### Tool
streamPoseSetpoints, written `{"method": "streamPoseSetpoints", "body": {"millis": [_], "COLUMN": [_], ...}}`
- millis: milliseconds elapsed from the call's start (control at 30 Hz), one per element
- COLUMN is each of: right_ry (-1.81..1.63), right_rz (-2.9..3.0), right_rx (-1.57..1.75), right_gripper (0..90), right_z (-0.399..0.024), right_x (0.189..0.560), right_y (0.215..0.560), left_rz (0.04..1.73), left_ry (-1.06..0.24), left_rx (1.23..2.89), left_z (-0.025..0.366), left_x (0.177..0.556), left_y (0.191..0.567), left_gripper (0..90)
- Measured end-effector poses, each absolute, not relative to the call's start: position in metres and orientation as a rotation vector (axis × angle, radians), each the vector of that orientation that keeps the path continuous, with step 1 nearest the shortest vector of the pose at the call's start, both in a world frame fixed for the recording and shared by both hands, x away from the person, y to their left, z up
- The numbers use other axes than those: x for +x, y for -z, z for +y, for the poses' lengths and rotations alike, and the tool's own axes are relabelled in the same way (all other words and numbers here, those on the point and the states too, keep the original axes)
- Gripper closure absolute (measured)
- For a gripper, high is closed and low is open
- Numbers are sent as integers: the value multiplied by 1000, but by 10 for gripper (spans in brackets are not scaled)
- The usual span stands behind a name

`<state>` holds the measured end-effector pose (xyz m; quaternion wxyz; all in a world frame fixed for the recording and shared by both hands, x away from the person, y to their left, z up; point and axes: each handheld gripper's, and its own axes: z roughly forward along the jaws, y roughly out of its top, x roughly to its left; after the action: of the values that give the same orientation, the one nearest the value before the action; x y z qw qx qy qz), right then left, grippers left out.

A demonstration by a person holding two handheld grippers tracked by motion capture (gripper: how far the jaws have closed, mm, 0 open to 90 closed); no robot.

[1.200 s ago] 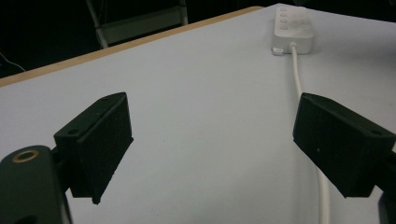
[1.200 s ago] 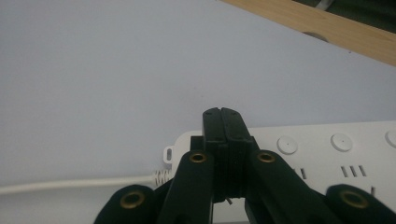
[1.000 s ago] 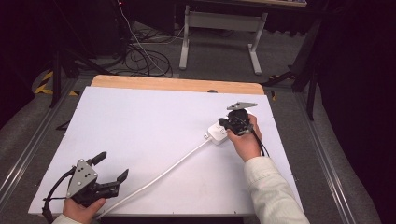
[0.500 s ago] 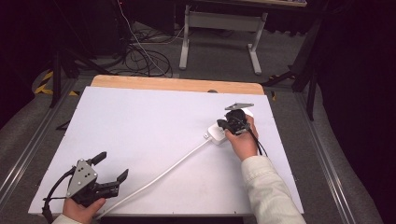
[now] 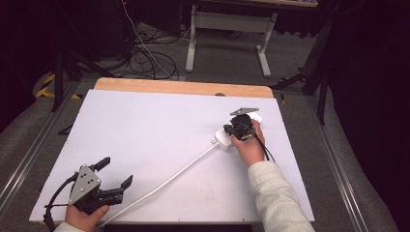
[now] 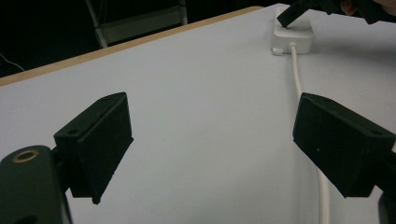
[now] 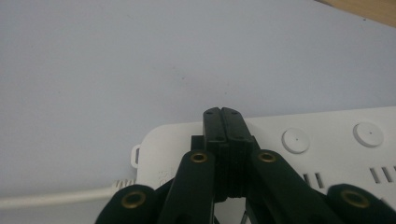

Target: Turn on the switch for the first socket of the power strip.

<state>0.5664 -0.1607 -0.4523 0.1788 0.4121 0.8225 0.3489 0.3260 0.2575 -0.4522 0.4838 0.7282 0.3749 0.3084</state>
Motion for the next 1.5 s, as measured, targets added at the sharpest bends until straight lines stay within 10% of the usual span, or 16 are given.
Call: {"method": "streamPoseSetpoints", "body": {"millis": [1500], "right_ry": [-969], "right_rz": [2293], "right_rx": [1183], "right_gripper": [900], "right_z": [-158], "right_x": [564], "right_y": [457], "left_rz": [913], "left_ry": [-754], "left_rx": [1773], "left_z": [257], "left_x": [325], "left_y": [452], "left_gripper": [125]}}
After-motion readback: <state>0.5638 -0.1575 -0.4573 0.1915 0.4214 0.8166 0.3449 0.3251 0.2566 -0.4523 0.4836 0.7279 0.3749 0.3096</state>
